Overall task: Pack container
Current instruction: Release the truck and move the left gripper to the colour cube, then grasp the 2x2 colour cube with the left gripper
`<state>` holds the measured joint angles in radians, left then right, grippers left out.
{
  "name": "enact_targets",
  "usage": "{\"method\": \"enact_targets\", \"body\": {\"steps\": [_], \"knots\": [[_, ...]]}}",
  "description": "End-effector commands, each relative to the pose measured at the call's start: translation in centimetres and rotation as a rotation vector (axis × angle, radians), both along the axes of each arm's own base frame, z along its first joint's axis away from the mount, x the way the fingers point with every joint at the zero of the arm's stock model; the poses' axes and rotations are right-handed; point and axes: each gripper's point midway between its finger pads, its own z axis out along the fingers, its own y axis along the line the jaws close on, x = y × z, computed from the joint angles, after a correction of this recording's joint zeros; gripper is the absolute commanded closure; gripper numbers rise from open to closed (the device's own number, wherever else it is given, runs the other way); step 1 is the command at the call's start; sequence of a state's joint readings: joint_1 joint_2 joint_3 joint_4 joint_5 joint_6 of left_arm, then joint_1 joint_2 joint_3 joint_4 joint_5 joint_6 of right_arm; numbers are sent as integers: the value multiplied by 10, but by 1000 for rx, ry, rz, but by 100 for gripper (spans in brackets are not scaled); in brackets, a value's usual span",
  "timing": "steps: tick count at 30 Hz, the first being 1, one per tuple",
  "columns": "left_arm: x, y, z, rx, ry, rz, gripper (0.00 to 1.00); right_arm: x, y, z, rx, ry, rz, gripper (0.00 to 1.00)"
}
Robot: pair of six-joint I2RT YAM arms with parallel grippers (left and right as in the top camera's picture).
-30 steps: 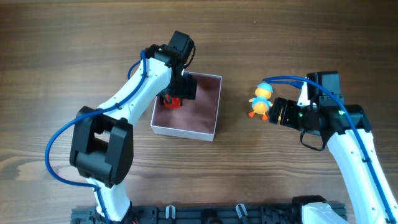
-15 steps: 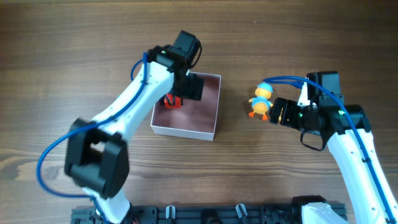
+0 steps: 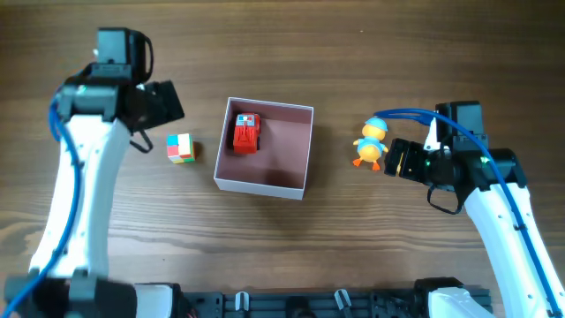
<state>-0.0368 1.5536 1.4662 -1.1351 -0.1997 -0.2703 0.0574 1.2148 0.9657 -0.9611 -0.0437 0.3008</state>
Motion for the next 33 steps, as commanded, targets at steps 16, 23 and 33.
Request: {"method": "enact_targets", "body": {"steps": [16,23,33], "knots": [[7,-25,-158,-85,331,-314,0,1,-2,1,-24,0,9,0],[-2,-35,-169,-144,349,-388,0,0,-2,0,-24,5,9,0],[-4,-34,-169,-147,356,-383,10,-1,-3,0,-25,9,9,0]]}}
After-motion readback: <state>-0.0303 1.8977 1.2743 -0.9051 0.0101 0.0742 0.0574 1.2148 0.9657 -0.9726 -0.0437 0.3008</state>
